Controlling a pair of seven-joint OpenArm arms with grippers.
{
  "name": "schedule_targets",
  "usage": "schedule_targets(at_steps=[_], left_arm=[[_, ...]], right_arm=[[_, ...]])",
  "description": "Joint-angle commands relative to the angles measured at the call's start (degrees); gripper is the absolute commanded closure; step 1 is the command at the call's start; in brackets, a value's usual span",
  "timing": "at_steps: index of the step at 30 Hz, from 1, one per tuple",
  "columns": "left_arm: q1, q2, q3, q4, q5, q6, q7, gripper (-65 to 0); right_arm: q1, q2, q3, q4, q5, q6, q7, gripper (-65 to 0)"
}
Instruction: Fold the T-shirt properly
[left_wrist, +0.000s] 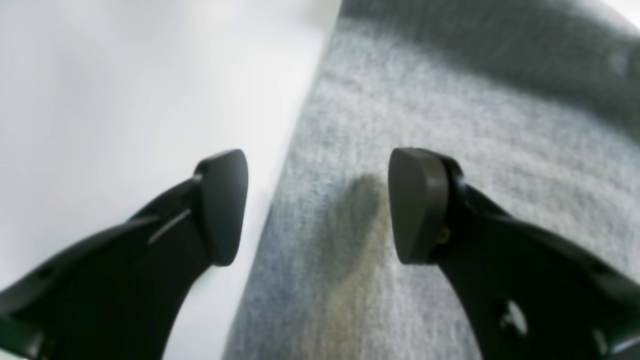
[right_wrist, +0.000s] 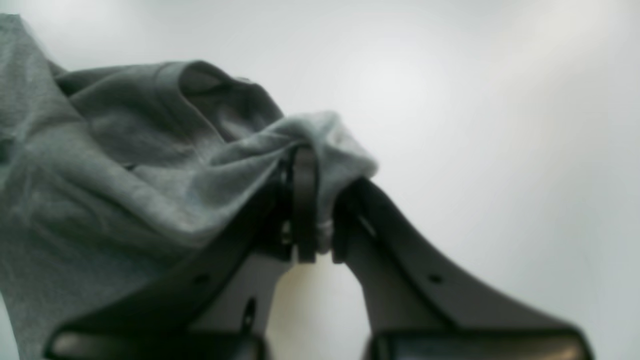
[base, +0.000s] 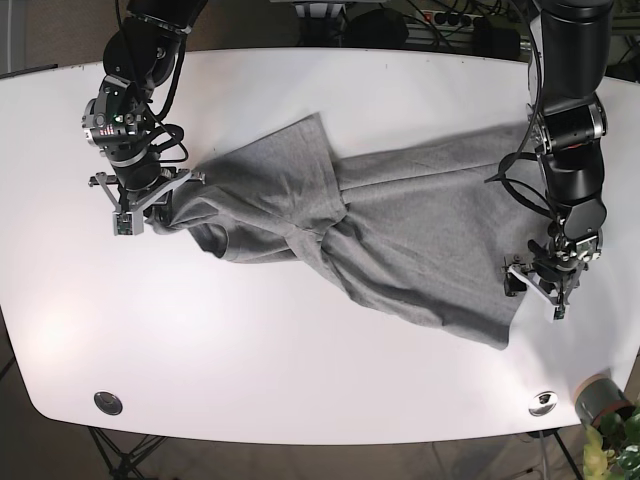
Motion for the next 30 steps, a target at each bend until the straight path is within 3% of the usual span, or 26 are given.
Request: schedule_targets(at_steps=[1,14,20,22,27,30], left_arm=[[-3.08,-1.04,-0.08,-1.32,-0.74,0.25,-1.80,-40.3],[-3.17,1.60,0.00,-2.29,-0.56,-0.19,-1.27,-40.4],[-3.17,3.10,0.00,-2.29,-0.83,-0.19,3.21,-48.9],[-3.17,3.71,0.00,-2.20,-0.74,-0.19,3.30,-48.8],[-2.99,3.71,0.00,-2.20,-0.74,-0.19,3.13,-38.6],[-1.41,3.80,0.00,-1.59,-0.74,-0.01,2.77,-27.8]], right_arm=[[0.68,0.35,0.06,1.08,0.73,0.03,1.24,-2.1],[1.03,0.35,0.06,0.99,0.73,0.03,1.24,-2.1],[1.82,0.35,0.06,0.91,0.73,0.03,1.15,-2.1],[1.91,0.35,-0.03,0.91,0.73,0.03,1.15,-2.1],[1.91,0.35,-0.55,0.91,0.73,0.03,1.15,-2.1],[1.91,0.35,-1.43,0.91,0.73,0.03,1.15,-2.1]])
